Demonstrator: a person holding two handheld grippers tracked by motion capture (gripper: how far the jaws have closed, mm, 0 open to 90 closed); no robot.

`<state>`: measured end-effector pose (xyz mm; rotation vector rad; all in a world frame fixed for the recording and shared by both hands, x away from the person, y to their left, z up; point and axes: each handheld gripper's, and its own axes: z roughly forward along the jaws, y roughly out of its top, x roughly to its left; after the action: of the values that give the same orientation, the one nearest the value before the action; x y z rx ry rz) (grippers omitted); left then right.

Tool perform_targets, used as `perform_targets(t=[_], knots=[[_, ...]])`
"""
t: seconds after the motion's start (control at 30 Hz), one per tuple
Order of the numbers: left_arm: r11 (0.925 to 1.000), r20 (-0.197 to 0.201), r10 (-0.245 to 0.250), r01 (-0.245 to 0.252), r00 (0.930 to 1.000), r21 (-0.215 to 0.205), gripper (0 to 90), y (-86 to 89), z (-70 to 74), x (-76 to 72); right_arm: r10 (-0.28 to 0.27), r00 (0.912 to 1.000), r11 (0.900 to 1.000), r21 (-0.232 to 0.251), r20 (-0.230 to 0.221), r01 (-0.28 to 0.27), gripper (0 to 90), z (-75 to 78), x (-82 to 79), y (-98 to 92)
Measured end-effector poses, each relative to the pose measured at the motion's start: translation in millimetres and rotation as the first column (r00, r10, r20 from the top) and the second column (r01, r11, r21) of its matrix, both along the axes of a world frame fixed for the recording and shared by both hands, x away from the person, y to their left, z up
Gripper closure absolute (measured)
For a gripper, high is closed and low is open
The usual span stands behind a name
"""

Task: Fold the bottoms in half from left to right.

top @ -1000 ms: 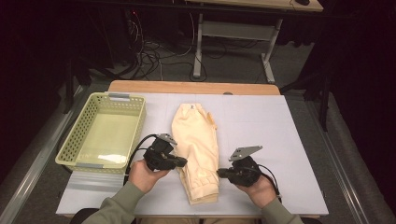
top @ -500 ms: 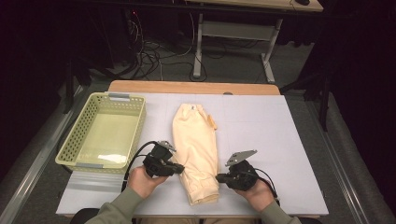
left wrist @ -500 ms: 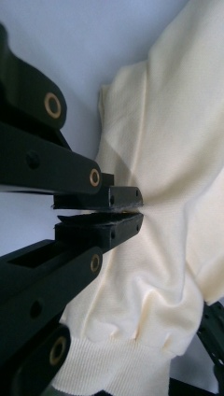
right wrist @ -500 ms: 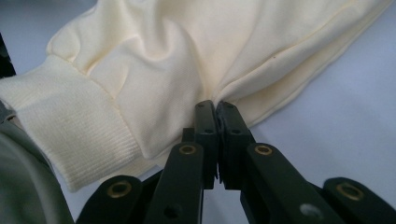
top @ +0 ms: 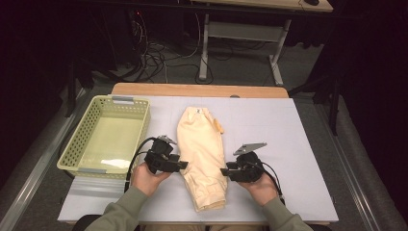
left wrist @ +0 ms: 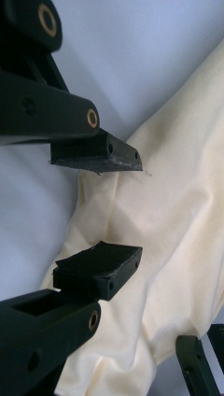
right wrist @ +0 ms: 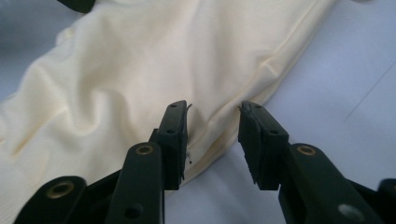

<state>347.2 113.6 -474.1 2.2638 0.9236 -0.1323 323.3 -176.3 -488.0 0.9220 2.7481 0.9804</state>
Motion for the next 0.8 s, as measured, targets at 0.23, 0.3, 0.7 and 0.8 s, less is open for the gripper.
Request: perform_targets(t=[0.23,0.3,0.7,0.8], knots=[[0.9958,0.031,0.092,-0.092,0.9953,-0.002,49.1,7.9,5.1,8.2,-0.067,0.9976,0.997,0.047,0.018,0.066,56.0,7.7,9.4,-3.6],[0.9935,0.028,0.114,-0.114,0.9931,0.009,47.3,8.4,3.5,12.4,-0.082,0.9962,0.995,0.051,0.027,0.081,55.6,9.3,15.8,-3.5],[0.9805,-0.004,0.194,-0.194,0.9810,0.034,57.2,4.9,-11.4,33.7,-0.192,0.9813,0.981,0.022,0.015,0.192,75.5,-5.8,40.9,7.4],[0.9796,-0.016,0.197,-0.196,0.9803,0.044,68.0,4.1,-14.5,36.2,-0.195,0.9808,0.981,0.011,0.005,0.195,82.1,-9.5,42.2,9.4]])
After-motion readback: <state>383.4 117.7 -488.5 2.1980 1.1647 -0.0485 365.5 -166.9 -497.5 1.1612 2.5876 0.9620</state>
